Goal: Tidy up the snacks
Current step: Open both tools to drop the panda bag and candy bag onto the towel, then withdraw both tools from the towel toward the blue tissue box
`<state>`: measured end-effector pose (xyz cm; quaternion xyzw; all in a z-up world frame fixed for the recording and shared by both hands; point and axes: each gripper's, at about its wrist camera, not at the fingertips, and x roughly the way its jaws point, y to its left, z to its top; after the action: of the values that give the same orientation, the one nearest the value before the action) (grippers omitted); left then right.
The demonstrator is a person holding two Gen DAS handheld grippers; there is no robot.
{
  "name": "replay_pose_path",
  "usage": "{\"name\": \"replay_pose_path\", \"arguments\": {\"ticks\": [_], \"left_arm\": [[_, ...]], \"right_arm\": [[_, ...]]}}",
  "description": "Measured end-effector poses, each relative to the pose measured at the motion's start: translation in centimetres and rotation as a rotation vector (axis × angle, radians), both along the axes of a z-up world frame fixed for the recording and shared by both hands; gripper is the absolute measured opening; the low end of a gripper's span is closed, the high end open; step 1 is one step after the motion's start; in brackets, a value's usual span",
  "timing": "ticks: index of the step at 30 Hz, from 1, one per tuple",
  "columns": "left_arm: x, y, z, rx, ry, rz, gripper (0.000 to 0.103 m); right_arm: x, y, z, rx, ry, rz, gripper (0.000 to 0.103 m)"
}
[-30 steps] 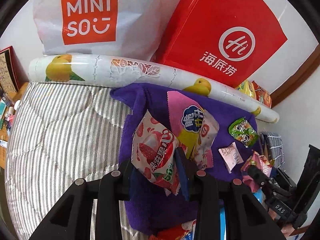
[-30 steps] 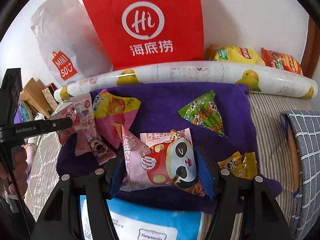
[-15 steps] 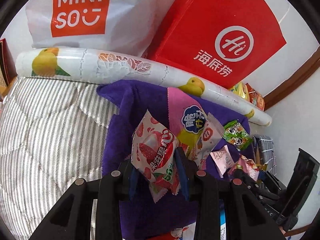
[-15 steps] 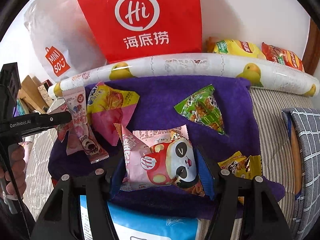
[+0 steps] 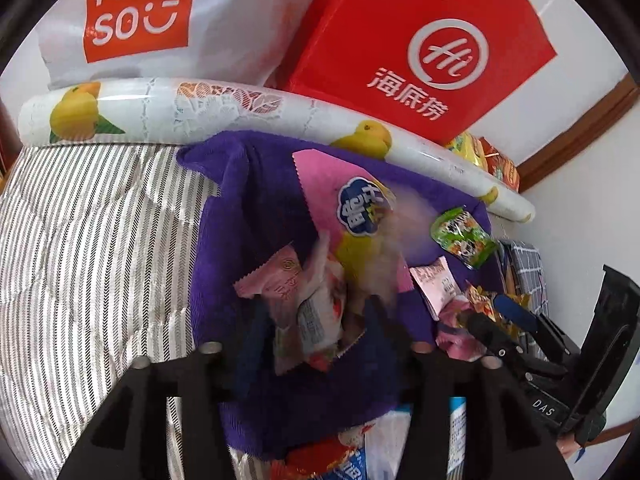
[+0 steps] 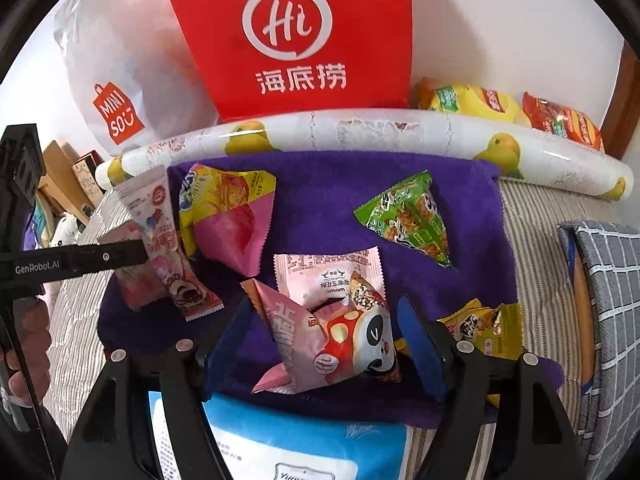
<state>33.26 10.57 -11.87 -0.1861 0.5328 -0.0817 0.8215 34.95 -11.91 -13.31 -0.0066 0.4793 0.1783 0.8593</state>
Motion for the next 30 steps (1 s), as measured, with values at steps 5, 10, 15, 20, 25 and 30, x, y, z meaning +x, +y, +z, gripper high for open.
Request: {"name": "replay_pose_path", "arguments": {"ticks": [5, 10, 15, 20, 25, 30], "left_arm": [[-1.5, 0.0, 1.5, 0.024, -0.031, -0.014, 0.057], [-3.5, 0.5, 2.8, 0.039, -0.048, -0.007, 0.057], [-6.4, 1.1, 3.9, 0.052, -0.058, 0.007, 0.057], [-9.3, 2.1, 4.1, 0.069, -0.058, 0.037, 0.057], [-12.5, 3.5, 3.6, 0.063, -0.047, 0.062, 0.057], [-14.7, 4.8, 2.8, 0.047, -0.040, 0.084, 0.057]], "right_arm": [[-1.6, -0.2, 1.6, 0.025, -0.026, -0.009, 0.075], [-4.3, 0.0, 3.3, 0.056, -0.052, 0.000, 0.075], [-7.3, 0.3, 4.1, 0.081, -0.050, 0.005, 0.074], [-10.6, 1.5, 4.1, 0.103, -0.030, 0.051, 0.067], [-13.6, 3.1, 3.6, 0.089, -0.017, 0.085, 0.056], [-16.7, 4.3, 3.0, 0.103, -0.007, 0.132, 0.056]]}}
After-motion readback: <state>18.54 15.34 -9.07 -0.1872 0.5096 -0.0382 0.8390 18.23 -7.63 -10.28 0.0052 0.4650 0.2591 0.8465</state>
